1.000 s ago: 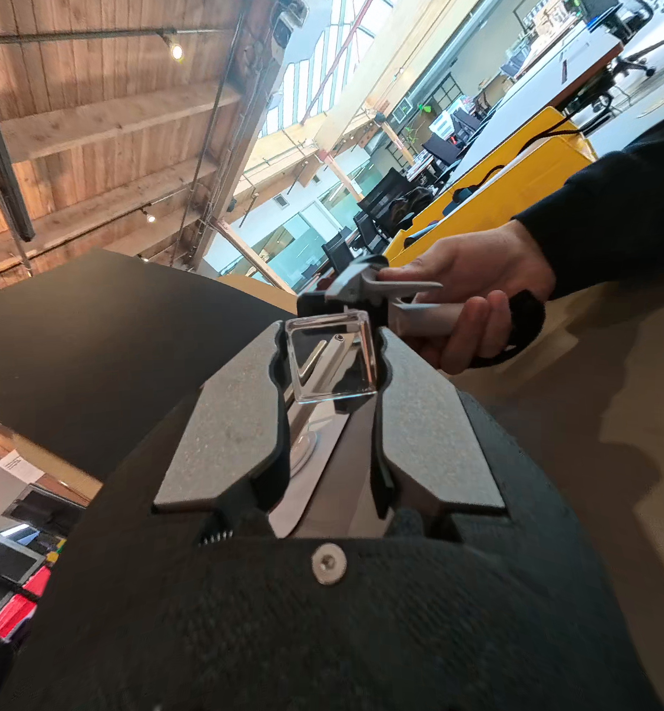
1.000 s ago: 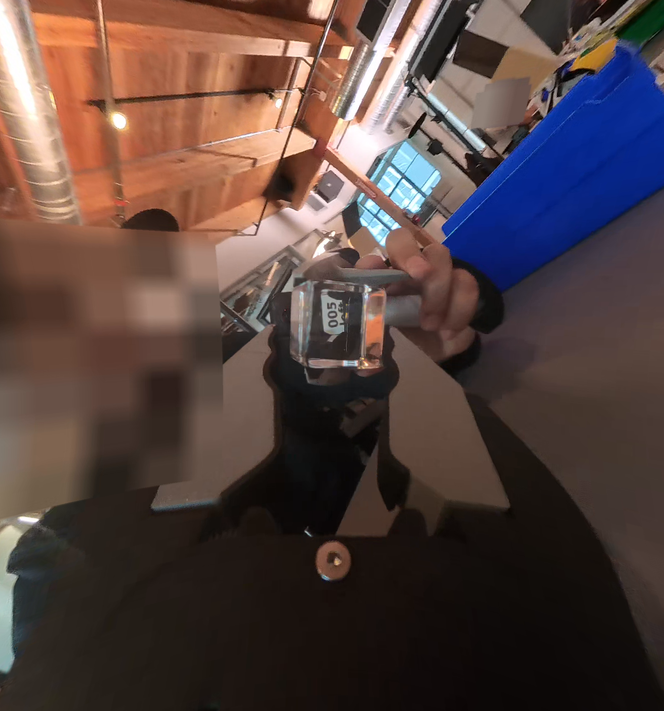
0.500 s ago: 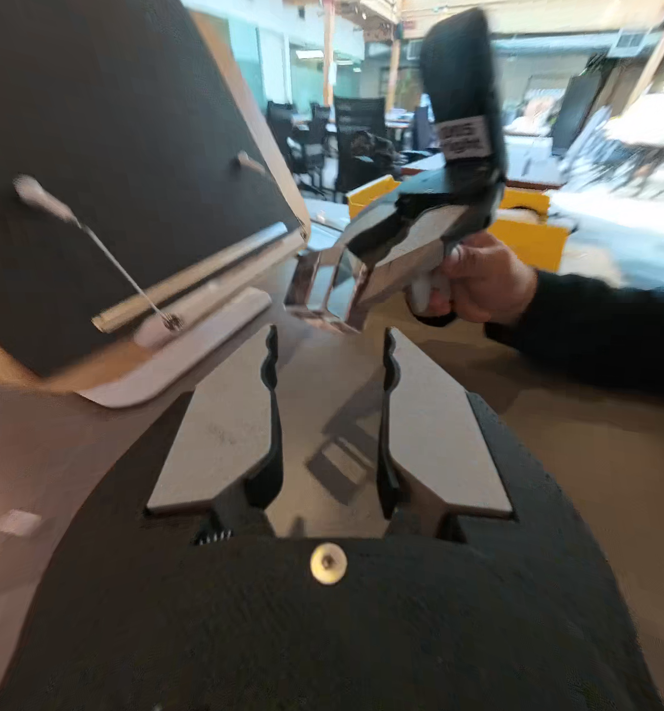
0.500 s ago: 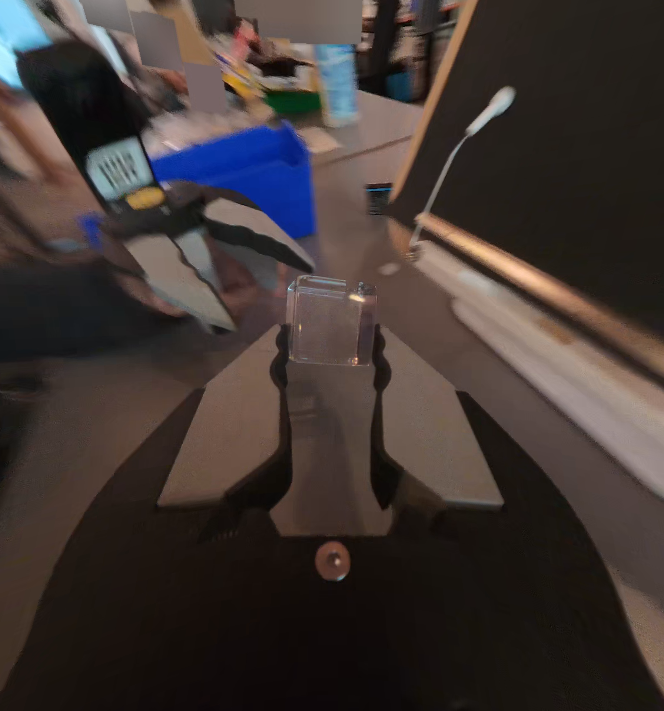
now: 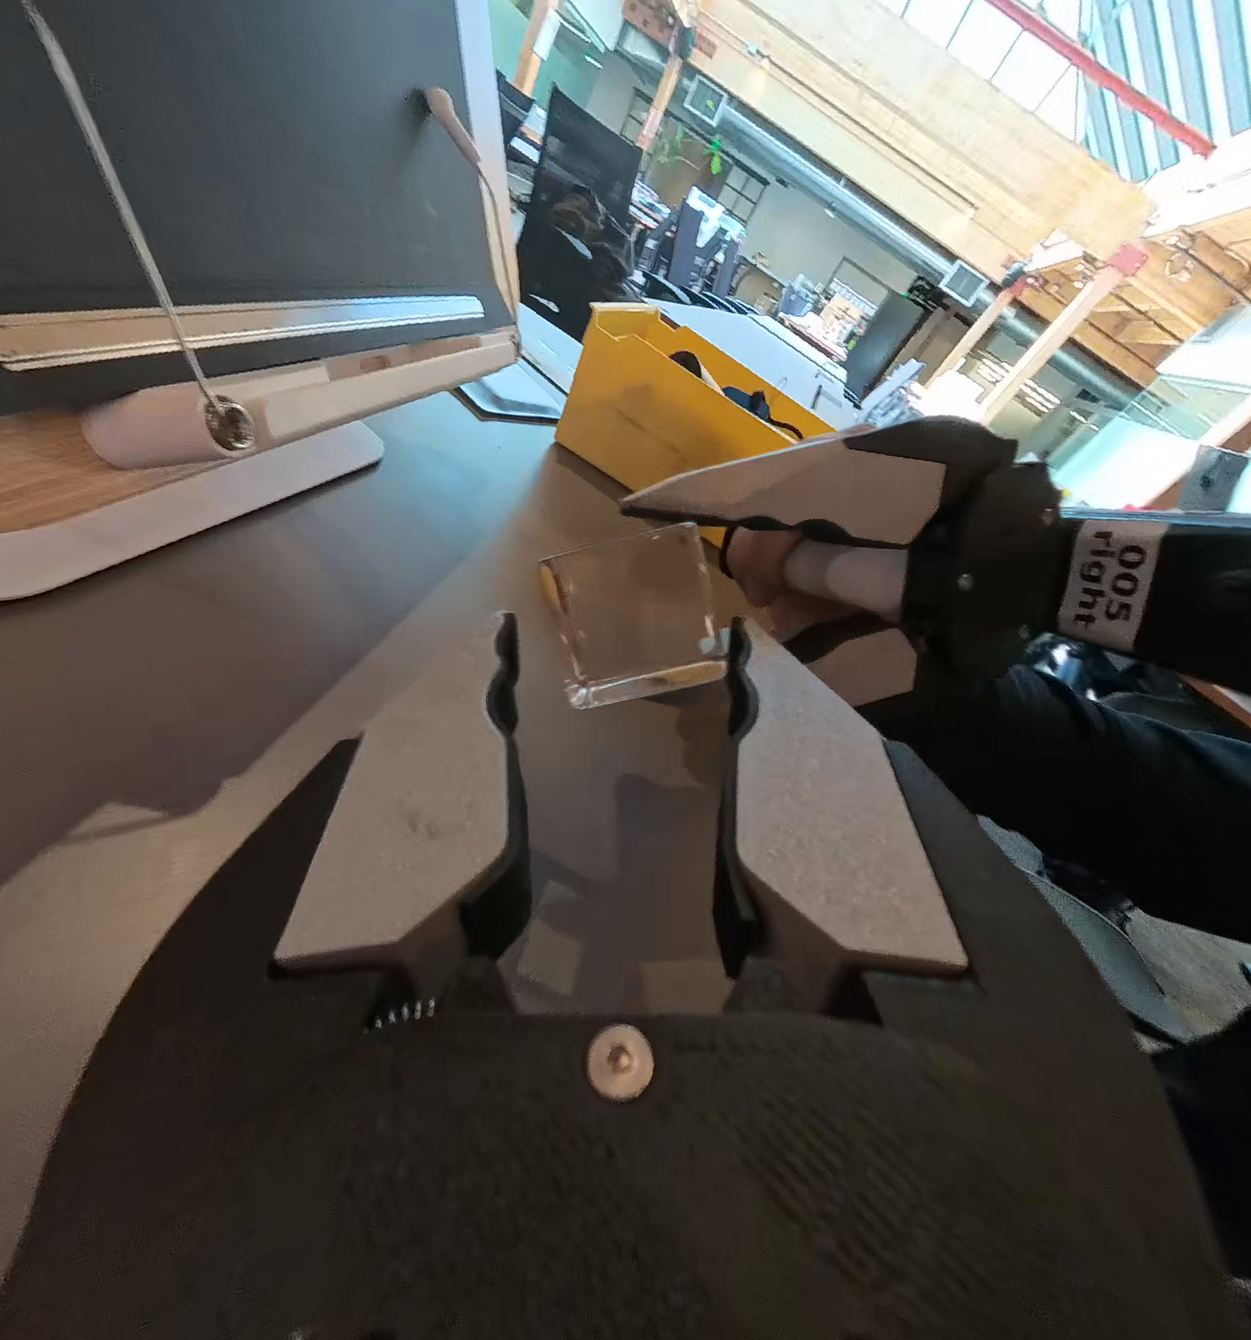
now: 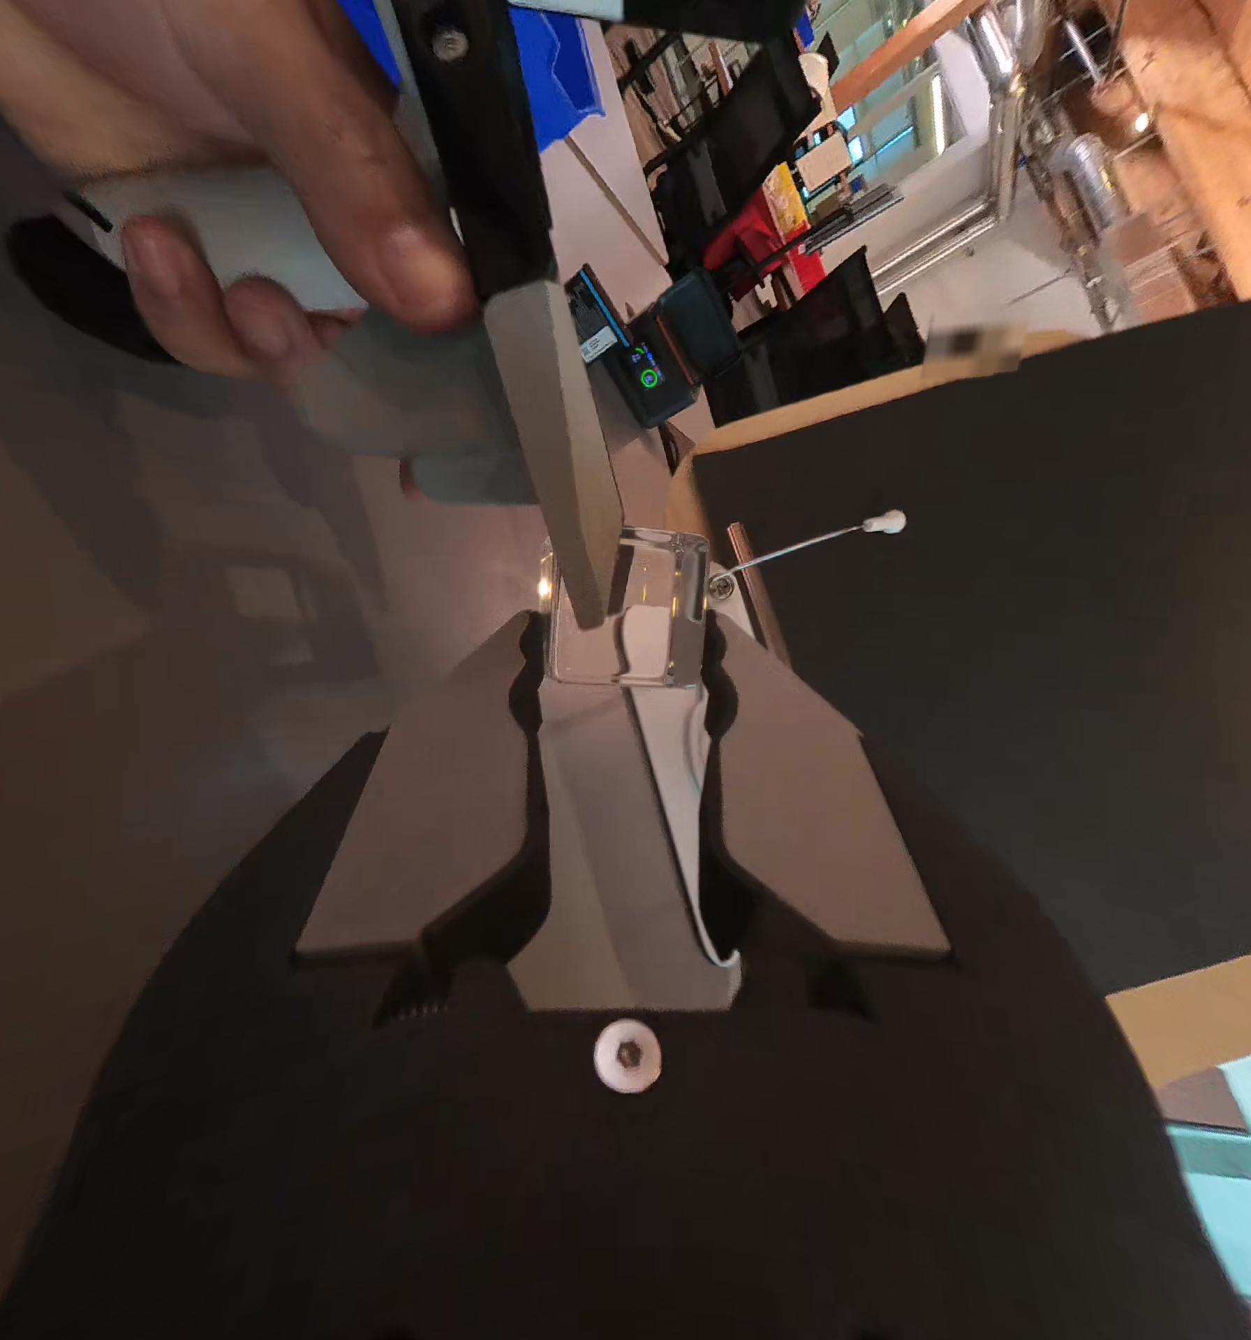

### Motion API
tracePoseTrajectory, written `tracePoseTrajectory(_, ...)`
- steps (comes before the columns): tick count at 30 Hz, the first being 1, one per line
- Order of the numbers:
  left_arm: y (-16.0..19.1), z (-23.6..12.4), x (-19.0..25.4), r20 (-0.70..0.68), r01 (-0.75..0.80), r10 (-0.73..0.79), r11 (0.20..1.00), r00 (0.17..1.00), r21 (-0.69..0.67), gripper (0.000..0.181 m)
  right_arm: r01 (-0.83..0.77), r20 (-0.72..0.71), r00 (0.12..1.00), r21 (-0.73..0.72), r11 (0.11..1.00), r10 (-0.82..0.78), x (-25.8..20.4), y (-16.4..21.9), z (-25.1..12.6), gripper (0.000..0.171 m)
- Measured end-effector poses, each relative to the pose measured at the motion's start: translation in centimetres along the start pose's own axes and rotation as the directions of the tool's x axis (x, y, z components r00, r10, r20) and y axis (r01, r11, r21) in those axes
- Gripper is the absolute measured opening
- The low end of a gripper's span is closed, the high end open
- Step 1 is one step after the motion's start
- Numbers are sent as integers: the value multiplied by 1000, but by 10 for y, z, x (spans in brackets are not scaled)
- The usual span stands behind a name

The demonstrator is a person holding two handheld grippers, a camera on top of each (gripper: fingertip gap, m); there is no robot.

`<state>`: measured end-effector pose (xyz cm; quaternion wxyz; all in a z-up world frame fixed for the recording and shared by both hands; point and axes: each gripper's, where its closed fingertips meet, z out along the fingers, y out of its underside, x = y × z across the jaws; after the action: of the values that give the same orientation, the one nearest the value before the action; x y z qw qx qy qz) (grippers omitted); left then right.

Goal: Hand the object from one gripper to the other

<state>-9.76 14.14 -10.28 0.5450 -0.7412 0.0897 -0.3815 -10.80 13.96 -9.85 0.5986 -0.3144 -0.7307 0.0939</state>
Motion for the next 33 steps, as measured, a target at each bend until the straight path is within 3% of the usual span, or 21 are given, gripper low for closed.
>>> tracePoseTrajectory(1, 2, 1, 3, -18, -7, 7, 1000, 1000, -10, 48, 20, -2, 1000, -6, 1000, -20, -2, 0, 1, 41)
tracePoseTrajectory(6, 11, 3, -2, -9, -79, 78, 995, 997, -64, 46, 42, 9, 999, -10, 999, -42, -8, 3, 1, 39)
tracePoseTrajectory(9, 5, 0, -10, 89, -211, 217, 975, 972, -70, 46, -24, 69, 997, -20, 1000, 26, -13, 9, 4, 41)
tracePoseTrajectory(14, -2, -12, -23, 211, -408, 433, 900, 877, -153, 45, -63, 88, 994, -60, 996, 68, -10, 24, 5, 58)
tracePoseTrajectory(18, 40, -14, -8, -18, -239, 249, 904, 968, -354, 45, -37, 85, 996, -57, 998, 41, -10, 22, 3, 71)
tracePoseTrajectory(21, 54, -13, -4, -51, -184, 179, 892, 982, -412, 45, 34, 125, 992, -49, 998, -28, -23, 15, 2, 72)
tracePoseTrajectory(23, 49, -12, 1, -69, -142, 125, 916, 990, -376, 45, 77, 167, 983, -41, 996, -69, -33, 10, 1, 79)
tracePoseTrajectory(29, 22, -17, 7, -106, -31, 6, 970, 994, -242, 44, 71, 233, 970, -28, 997, -63, -48, 1, 0, 78)
tracePoseTrajectory(33, 24, -11, 17, -169, 44, -85, 972, 982, -230, 44, 98, 181, 979, -13, 995, -94, -49, -4, 6, 54)
